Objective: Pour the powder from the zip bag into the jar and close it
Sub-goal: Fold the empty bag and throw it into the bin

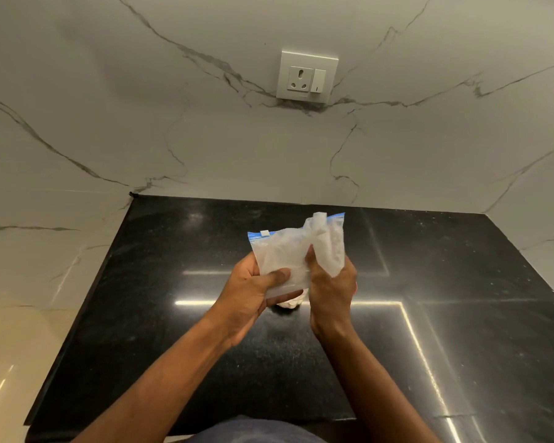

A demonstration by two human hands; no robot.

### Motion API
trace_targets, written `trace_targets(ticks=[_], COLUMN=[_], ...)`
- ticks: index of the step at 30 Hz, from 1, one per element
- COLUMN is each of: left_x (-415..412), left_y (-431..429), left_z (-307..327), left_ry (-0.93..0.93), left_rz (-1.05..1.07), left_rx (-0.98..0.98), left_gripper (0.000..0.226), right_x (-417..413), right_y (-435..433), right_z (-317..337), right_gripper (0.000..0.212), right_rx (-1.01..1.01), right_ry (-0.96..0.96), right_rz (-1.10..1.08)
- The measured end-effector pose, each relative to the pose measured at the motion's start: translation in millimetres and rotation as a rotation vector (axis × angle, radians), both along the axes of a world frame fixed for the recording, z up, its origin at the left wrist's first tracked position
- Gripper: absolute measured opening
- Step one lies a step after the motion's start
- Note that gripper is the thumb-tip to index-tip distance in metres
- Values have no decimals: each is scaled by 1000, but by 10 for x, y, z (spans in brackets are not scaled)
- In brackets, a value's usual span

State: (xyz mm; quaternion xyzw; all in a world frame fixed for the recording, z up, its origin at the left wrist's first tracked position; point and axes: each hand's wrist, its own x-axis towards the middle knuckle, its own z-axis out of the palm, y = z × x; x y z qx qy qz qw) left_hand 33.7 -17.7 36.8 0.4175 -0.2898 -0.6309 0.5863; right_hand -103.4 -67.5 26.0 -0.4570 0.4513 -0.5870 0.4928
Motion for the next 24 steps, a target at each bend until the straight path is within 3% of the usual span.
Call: trace_targets(ticks=[2,5,7,9,12,18,21,24], left_x=[-18,-62,-104,-136,-169,-226,-227,-179], left_y=[2,12,12,-2,-1,-34,-77,-84], left_z=[18,94,140,132,179,273,252,248], left_ry=[-22,-114,-190,-257,-273,-341,-369,-376], left_rz=[-5,11,36,71,79,35,118,209], left_rx=[1,-31,-38,-53,-44,-108,-88,-41], left_gripper=[37,34,42,32,34,54,29,26], right_x=[-17,-21,-30,-37,-38,-15,35,60], right_y=[15,37,28,6,-12,-71,-43,50], right_z=[-76,-168,-232,-258,-256,-127,-98,-51], right_gripper=[29,58,62,63,80,86,78,92], right_rx=[-149,-351,-502,-649,-785,-863,-836,-709], right_ry=[130,335,576,790,1003,1227,1293,1172], right_rz=[57,147,104,57,30,7,53,271])
